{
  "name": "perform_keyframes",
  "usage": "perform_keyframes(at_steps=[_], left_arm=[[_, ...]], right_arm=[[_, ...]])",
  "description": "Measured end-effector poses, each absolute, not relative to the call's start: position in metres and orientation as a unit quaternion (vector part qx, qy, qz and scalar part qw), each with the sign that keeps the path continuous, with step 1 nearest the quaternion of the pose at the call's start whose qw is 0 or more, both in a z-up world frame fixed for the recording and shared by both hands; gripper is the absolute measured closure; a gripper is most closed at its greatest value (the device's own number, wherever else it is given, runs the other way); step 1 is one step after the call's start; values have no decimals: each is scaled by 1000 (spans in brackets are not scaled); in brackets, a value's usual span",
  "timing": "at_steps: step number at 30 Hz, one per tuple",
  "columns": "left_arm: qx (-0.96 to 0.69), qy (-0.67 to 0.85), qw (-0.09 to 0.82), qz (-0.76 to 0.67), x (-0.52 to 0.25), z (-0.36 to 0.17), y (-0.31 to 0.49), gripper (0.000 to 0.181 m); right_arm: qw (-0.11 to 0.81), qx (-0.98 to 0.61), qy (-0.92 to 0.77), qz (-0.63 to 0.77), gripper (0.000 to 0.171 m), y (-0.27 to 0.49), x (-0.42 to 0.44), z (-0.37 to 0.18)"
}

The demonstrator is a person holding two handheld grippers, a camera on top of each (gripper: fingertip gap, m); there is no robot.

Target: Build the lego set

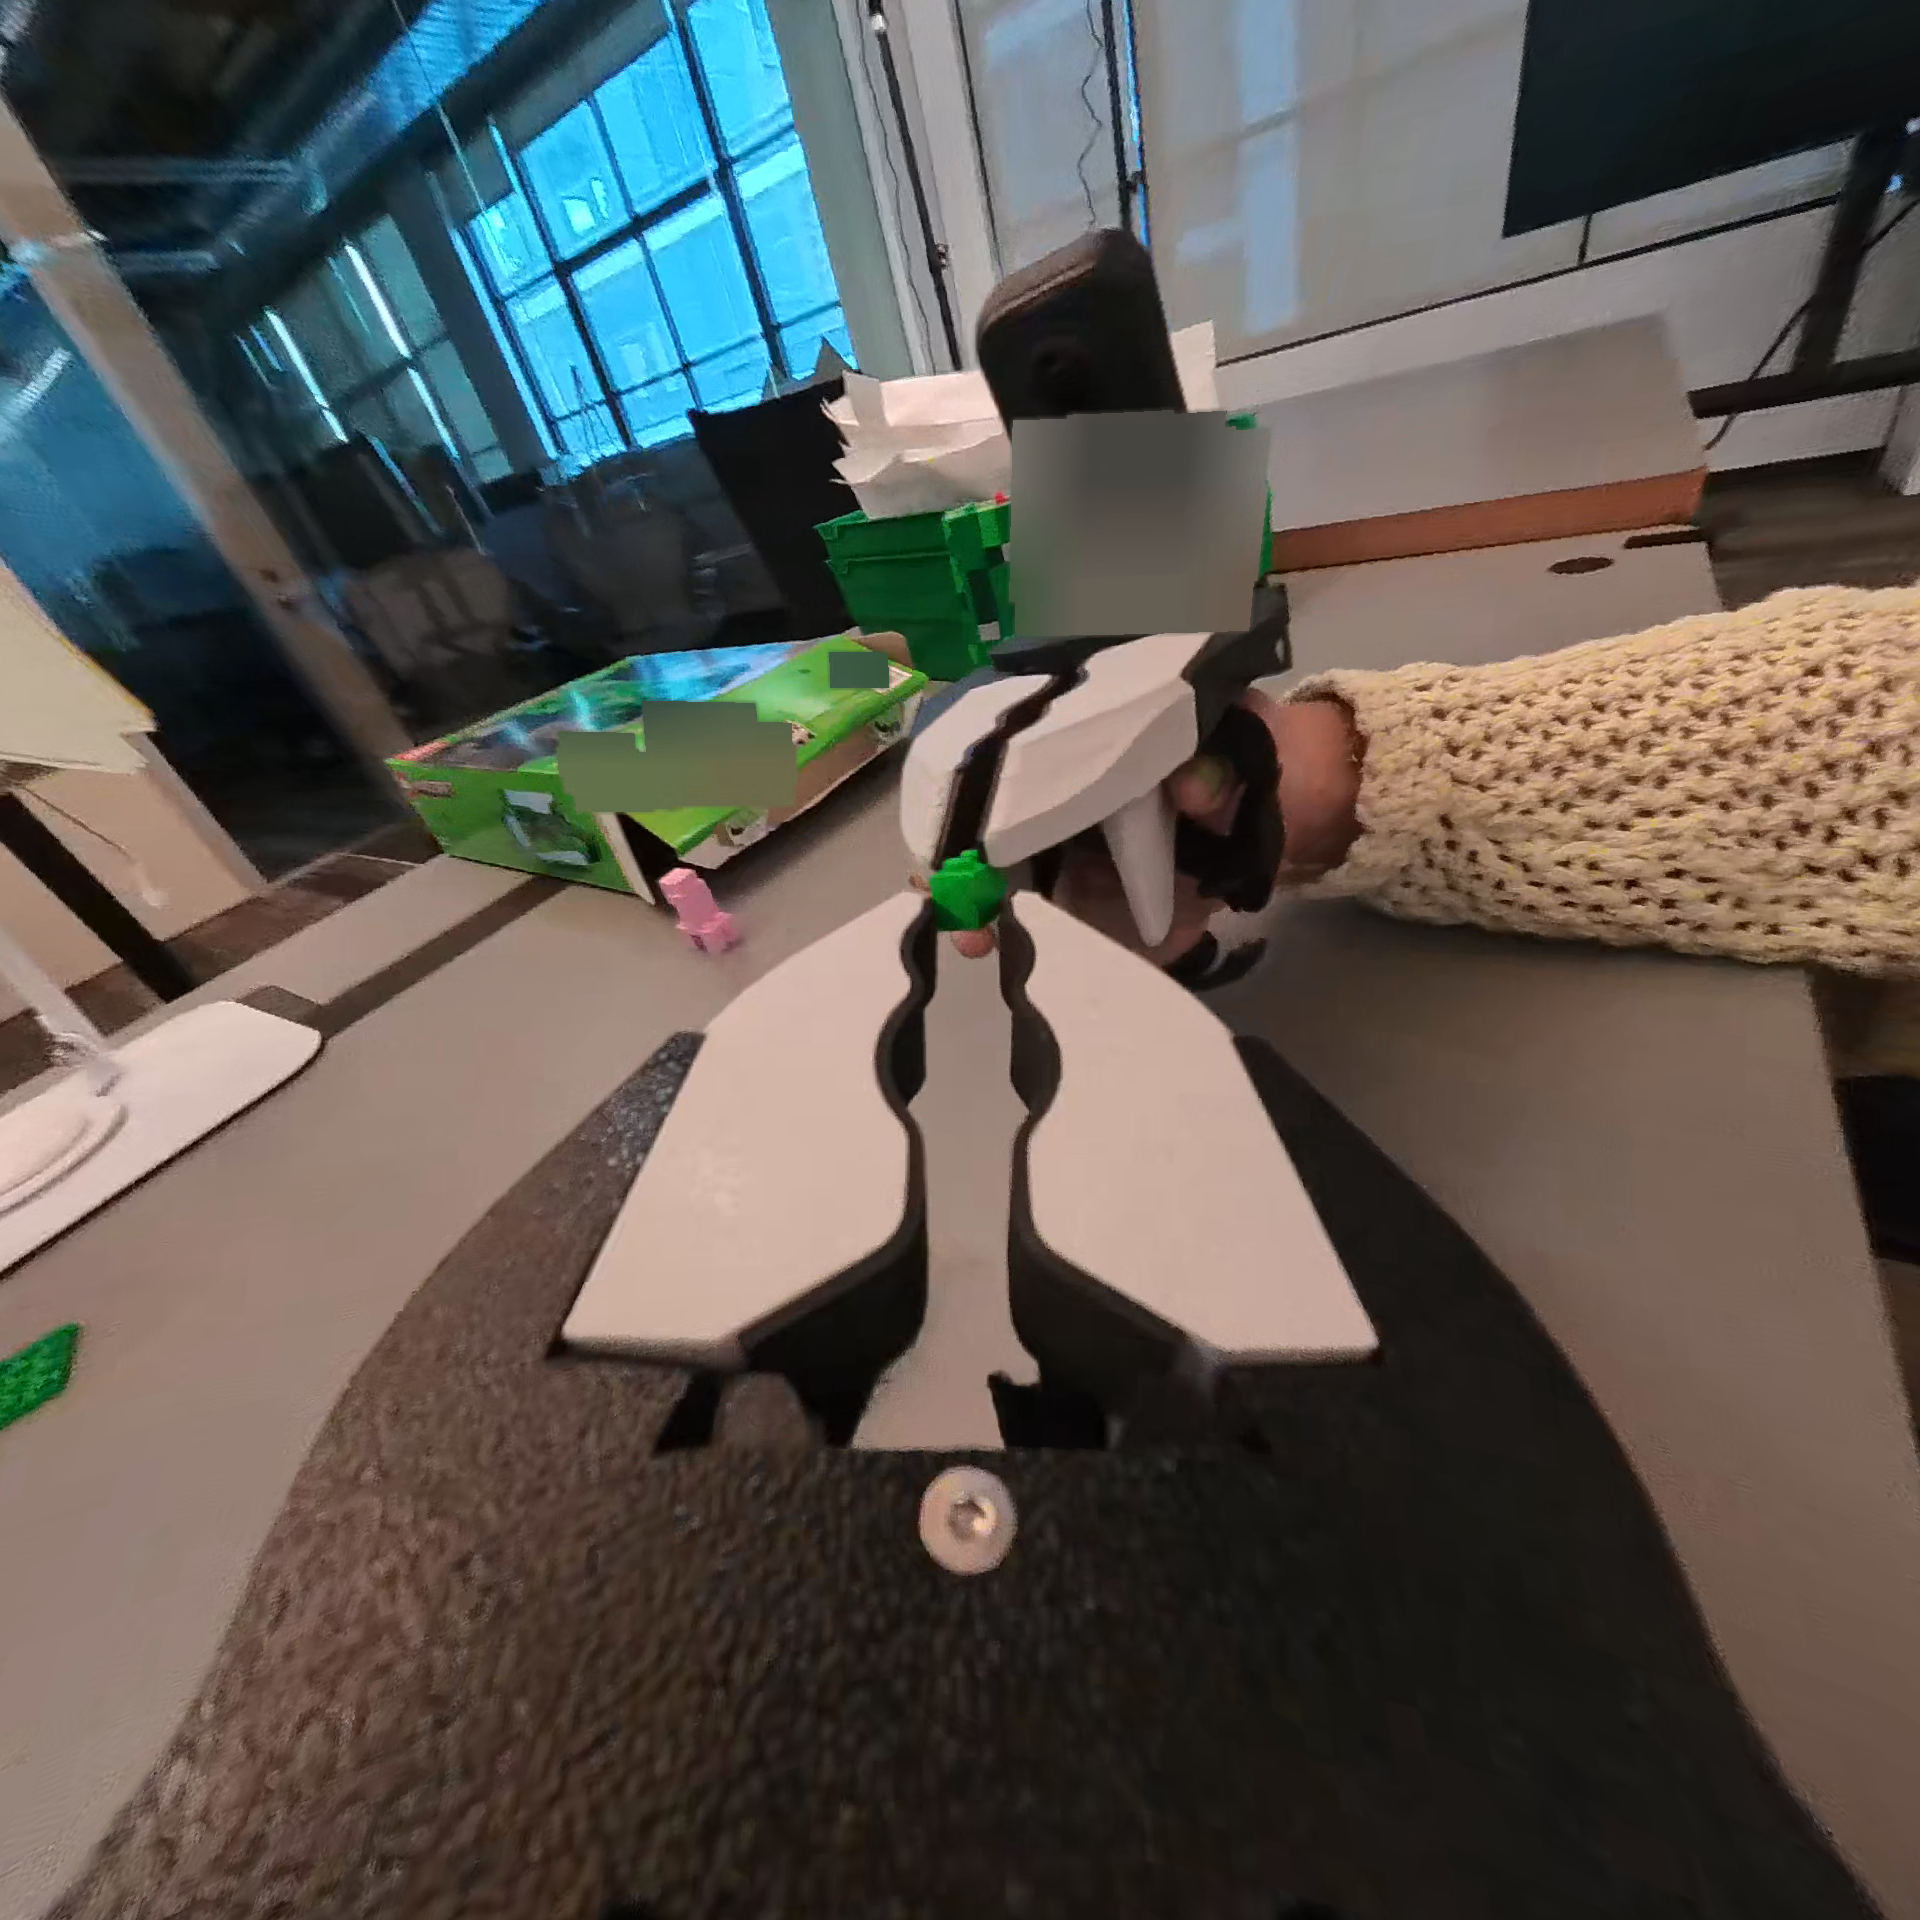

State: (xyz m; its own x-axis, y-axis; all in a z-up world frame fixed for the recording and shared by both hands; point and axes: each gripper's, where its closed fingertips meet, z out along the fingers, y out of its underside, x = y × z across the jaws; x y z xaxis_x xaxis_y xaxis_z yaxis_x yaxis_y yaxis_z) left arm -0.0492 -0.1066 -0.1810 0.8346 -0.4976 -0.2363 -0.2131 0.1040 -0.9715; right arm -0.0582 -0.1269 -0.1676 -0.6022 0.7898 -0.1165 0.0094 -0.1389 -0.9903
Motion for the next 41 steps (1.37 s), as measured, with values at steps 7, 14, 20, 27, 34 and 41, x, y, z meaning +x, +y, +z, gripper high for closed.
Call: perform_keyframes(at_steps=[7,14,20,27,34,41], left_arm=[[-750,370,548,3,-58,-217,-101,174],[-773,480,411,62,-60,-242,-110,174],[-795,526,290,91,-71,-265,-118,174],[-828,542,120,76,-82,-292,-130,174],[-830,538,127,66,-80,-293,-120,157],[-836,514,189,22,-87,-276,-131,148]], right_arm=[[339,-343,-698,529,162,-121,-56,-197],[371,-340,-766,401,152,-123,-61,-221],[323,-365,-797,356,160,-115,-57,-241],[286,-391,-812,326,168,-100,-55,-270],[261,-410,-798,356,167,-94,-52,-279],[277,-398,-793,370,159,-106,-62,-277]])
